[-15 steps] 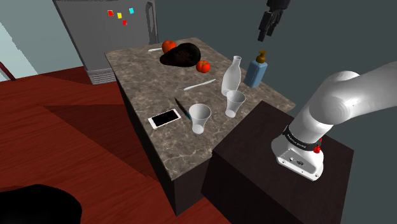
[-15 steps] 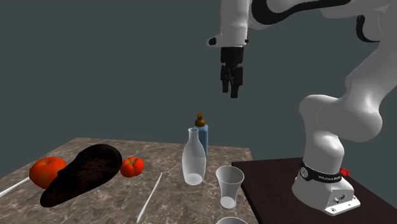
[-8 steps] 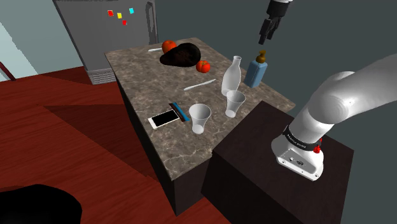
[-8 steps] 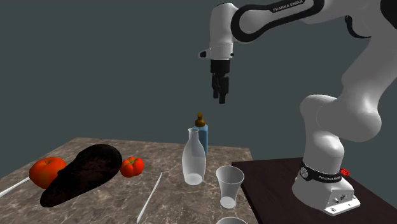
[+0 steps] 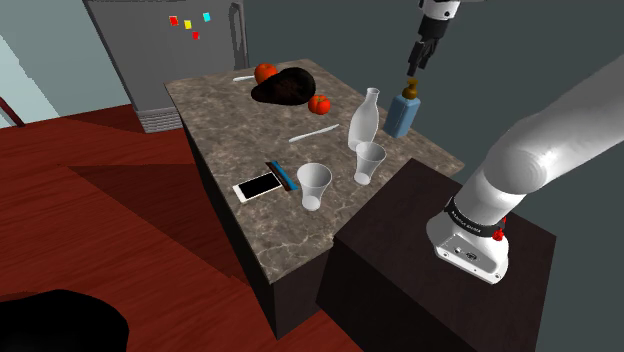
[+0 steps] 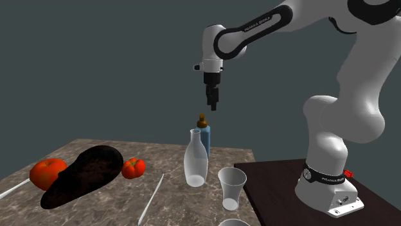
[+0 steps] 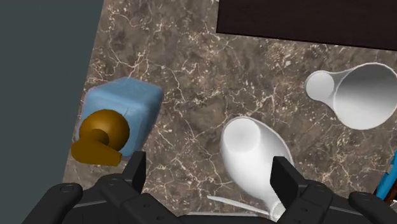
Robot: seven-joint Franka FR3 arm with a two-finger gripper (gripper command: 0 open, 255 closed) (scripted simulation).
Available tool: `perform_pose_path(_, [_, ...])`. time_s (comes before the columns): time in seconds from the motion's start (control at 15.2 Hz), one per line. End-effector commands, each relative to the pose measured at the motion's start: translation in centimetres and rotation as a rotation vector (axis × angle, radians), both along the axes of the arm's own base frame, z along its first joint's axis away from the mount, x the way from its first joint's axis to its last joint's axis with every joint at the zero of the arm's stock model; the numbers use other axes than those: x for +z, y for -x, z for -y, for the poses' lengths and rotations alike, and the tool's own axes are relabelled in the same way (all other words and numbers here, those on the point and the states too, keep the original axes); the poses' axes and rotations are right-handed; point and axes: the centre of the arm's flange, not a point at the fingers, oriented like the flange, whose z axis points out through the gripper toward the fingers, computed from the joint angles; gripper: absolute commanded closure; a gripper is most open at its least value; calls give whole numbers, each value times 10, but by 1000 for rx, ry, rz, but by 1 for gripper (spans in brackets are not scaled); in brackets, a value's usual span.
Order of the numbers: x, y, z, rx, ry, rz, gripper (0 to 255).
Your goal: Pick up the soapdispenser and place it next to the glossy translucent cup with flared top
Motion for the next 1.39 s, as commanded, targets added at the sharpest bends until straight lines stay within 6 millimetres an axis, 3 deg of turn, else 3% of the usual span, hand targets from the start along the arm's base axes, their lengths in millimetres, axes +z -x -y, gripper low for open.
perform_pose_path(0.0, [-11, -6, 25, -1, 2, -1, 0])
perform_pose_path(0.46, [-53, -26, 105, -10, 1, -3, 0])
perform_pose_path(0.99, [-93, -26, 106, -10, 1, -3, 0])
perform_pose_path(1.32, [-93, -26, 106, -10, 1, -3, 0])
